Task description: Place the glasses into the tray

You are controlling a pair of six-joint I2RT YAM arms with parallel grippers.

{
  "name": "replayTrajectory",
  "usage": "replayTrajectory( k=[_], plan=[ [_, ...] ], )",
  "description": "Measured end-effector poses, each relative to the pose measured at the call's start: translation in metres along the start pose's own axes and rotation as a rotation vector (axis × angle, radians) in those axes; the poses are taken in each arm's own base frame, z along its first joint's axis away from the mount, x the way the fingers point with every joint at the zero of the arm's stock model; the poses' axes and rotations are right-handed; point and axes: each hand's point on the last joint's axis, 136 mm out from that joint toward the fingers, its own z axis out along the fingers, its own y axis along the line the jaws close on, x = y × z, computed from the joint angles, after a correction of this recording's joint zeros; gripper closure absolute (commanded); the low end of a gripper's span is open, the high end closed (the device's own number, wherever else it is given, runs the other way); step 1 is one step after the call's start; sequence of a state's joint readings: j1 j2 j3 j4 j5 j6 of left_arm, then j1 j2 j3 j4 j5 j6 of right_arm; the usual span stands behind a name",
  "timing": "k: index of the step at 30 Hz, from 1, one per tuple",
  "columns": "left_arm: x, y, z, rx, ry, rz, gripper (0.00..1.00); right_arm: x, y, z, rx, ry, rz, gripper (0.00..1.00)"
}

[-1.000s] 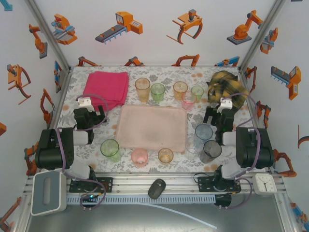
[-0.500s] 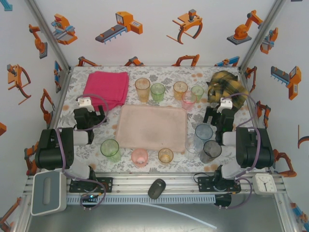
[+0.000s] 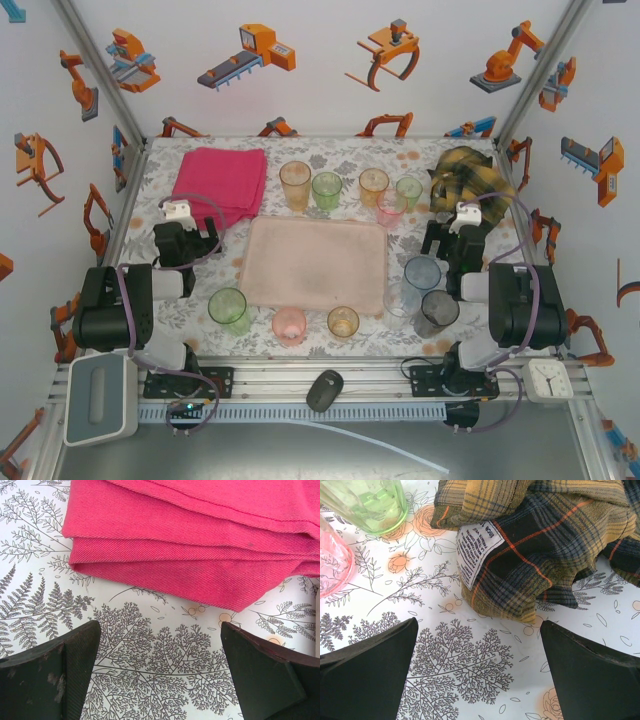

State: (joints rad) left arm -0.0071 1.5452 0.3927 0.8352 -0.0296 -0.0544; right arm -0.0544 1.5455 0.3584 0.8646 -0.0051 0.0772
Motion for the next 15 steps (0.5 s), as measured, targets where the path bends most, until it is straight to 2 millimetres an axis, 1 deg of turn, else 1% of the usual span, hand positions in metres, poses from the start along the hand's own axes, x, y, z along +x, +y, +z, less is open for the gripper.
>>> replayTrajectory(
  k=[11,13,15],
  plan=[
    [0.001,-0.001,0.001,-0.002,0.025,0.006,0.03,-0.005,-0.001,0.000,0.011,-0.018,-0.006,0.00],
    [-0.004,-0.001,0.000,-0.004,0.034,0.007,0.03,-0.007,-0.002,-0.002,0.018,-0.019,-0.006,0.01],
    [-0.016,-0.002,0.000,-0.003,0.020,0.007,0.03,-0.011,-0.002,-0.005,0.020,-0.025,-0.005,0.01]
  ],
)
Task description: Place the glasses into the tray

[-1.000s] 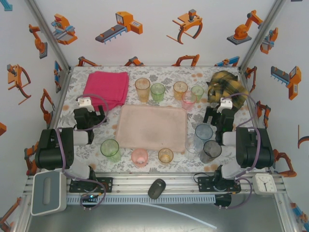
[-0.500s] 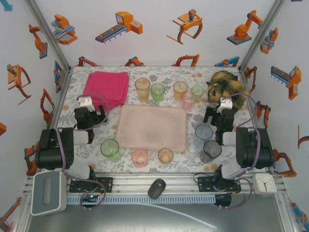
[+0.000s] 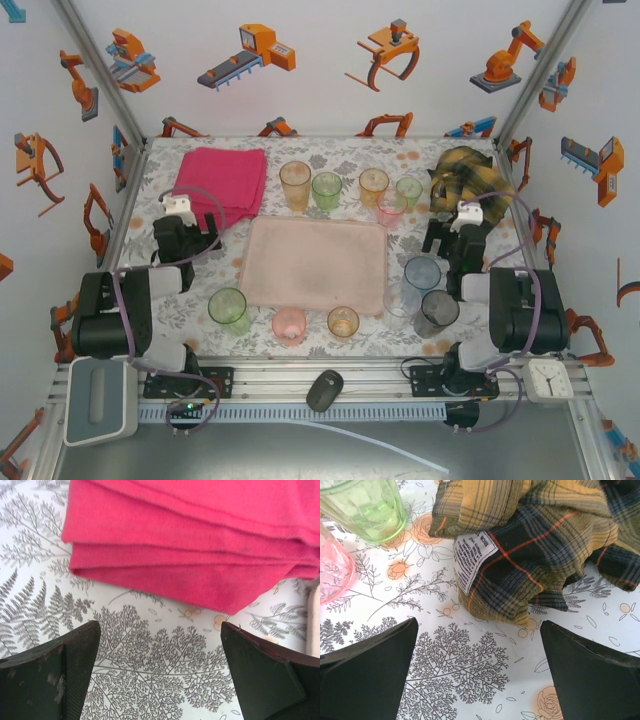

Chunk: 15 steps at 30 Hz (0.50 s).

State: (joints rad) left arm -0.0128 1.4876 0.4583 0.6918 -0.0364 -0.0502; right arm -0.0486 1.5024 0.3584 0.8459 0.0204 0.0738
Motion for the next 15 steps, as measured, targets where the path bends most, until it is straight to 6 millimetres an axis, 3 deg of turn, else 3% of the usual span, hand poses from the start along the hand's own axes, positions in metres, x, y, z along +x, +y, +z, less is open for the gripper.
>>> replayTrajectory(
  k=[9,15],
  plan=[
    [-0.020,0.002,-0.009,-0.016,0.008,0.003,0.03,-0.015,-0.009,-0.014,0.054,-0.009,0.008,0.02],
    [-0.037,0.005,-0.015,-0.037,0.020,0.004,0.03,-0.060,-0.012,-0.032,0.076,-0.087,0.013,0.02]
  ],
)
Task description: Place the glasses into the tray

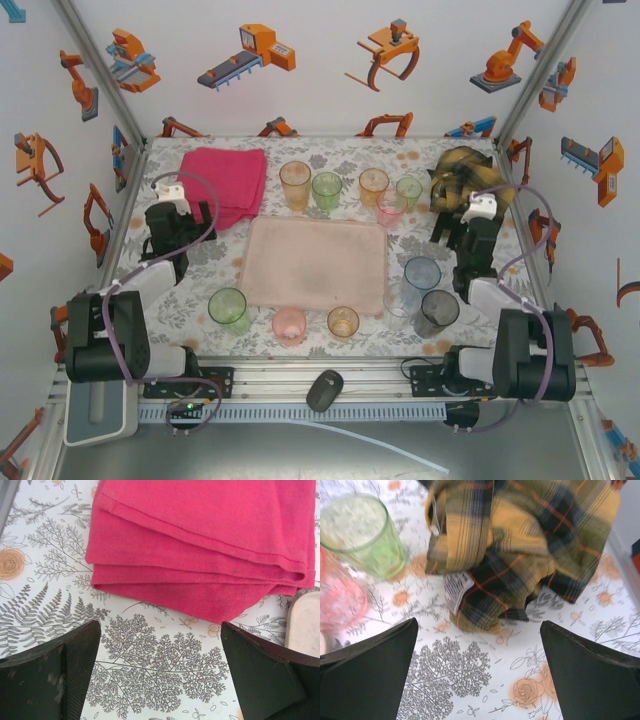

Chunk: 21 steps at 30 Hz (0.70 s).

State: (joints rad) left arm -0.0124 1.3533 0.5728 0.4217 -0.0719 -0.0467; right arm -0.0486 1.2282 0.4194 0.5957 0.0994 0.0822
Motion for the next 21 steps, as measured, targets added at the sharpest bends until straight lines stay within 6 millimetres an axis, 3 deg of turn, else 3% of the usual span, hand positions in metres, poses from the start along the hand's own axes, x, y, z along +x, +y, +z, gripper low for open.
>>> replayTrajectory(
  k=[3,10,11,15,21],
  plan=[
    [-0.008,0.003,-0.005,-0.011,0.007,0.002,0.03,-0.021,0.000,-0.008,0.000,-0.032,0.003,0.02],
    [-0.031,0.004,-0.026,-0.006,0.030,0.000,0.03,-0.045,-0.004,-0.015,0.026,0.011,0.036,0.07],
    [-0.036,0.002,-0.029,0.003,0.034,0.000,0.03,-0.050,-0.004,-0.017,0.029,0.024,0.052,0.01],
    [-0.064,-0.006,-0.048,0.053,0.032,0.002,0.03,-0.074,-0.005,-0.028,0.055,0.047,0.108,0.01],
    [-0.109,-0.020,-0.086,0.140,0.014,0.039,0.03,-0.100,0.013,-0.053,0.010,0.098,0.158,0.01]
  ],
)
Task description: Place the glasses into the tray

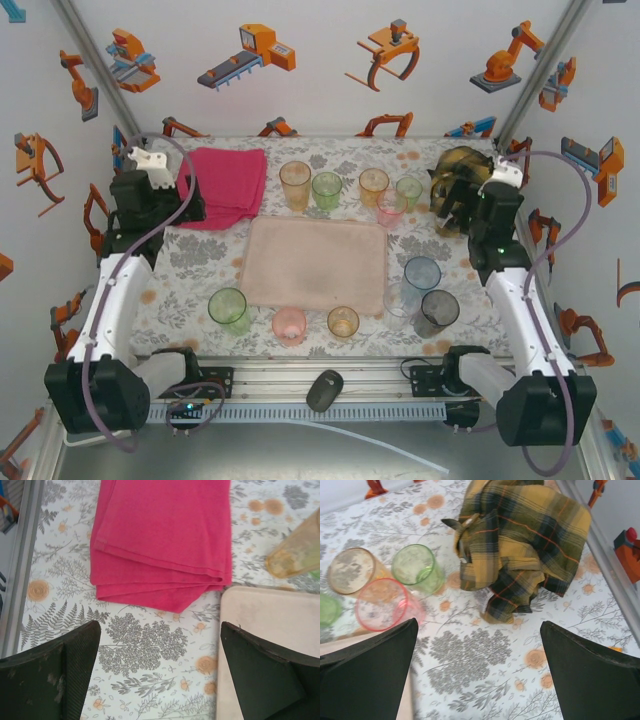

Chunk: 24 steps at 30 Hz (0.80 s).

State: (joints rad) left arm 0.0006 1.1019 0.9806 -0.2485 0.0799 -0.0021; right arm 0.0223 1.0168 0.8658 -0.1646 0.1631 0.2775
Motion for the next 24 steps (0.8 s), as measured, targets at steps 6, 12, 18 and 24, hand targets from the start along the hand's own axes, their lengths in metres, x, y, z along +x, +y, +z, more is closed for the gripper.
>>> replayTrajectory(
  k=[6,12,18,24],
  plan=[
    [0.001,-0.019,-0.023,0.103,0.067,0.059,0.03,-0.011,0.032,-0.007,-0.085,0.115,0.051,0.01],
    [0.028,-0.028,-0.032,0.160,0.216,0.090,0.03,-0.044,0.069,-0.025,-0.098,0.234,0.128,0.01],
    [0.028,-0.034,-0.047,0.200,0.264,0.099,0.03,-0.049,0.100,-0.070,-0.361,0.222,0.109,0.01],
    [0.002,-0.045,-0.067,0.253,0.258,0.108,0.03,0.007,0.103,-0.069,-0.412,0.337,0.098,0.28]
  ],
)
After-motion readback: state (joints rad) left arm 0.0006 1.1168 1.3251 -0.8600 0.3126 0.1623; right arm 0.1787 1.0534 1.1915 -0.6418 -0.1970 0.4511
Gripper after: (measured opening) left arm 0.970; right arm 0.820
